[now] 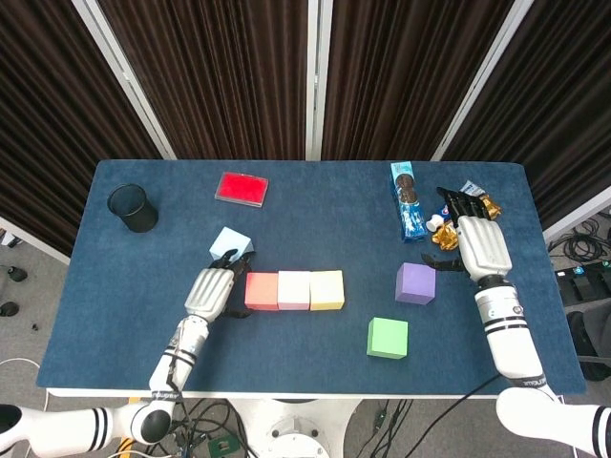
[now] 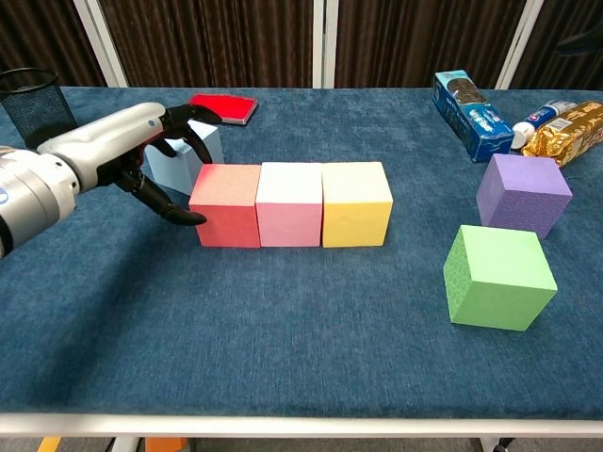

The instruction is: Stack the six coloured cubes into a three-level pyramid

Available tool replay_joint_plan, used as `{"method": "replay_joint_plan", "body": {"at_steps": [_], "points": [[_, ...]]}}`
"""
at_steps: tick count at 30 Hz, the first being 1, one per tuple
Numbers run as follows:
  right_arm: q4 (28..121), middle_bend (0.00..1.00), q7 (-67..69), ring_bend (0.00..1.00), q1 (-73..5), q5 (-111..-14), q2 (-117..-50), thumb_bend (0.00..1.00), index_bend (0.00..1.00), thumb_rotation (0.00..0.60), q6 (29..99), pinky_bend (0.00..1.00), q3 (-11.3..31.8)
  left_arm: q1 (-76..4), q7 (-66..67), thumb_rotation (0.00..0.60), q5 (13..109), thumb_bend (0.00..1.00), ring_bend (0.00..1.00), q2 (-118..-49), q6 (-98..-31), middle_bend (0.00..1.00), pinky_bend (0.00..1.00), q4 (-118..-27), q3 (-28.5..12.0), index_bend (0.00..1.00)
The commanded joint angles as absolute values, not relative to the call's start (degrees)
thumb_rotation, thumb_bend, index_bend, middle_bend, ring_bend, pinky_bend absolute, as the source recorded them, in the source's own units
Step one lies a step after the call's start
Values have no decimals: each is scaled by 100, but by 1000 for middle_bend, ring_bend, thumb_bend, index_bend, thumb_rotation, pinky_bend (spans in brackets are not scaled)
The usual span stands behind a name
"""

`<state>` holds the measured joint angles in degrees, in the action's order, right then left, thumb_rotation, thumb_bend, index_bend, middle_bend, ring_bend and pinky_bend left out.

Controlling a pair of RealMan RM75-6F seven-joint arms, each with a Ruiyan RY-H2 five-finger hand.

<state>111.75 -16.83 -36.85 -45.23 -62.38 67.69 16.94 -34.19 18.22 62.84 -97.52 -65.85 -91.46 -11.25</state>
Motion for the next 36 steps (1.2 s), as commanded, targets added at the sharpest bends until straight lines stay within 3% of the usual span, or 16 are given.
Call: {"method": "replay_joint_plan", "body": {"at_steps": [1,16,36], "points": [[11153,82,-1685,0,-3688,-4509,-6249,79,0,600,6756,0,1694,-3440,1760,600,6321,90,42,-9797,-6570,303,205,-9092,-1143,107],[11092,85,-1699,0,-3647,-4474,-6273,90,0,600,6780,0,1693,-3465,1648,600,6354,128,49,-9955,-6634,402,199,-8929,-1257,128],[11051,85,-1783,0,-3665,-4437,-6332,90,0,600,6757,0,1684,-3472,1163,600,6706,140,53,-9992,-6539,406,189,-8628,-1192,130]]}}
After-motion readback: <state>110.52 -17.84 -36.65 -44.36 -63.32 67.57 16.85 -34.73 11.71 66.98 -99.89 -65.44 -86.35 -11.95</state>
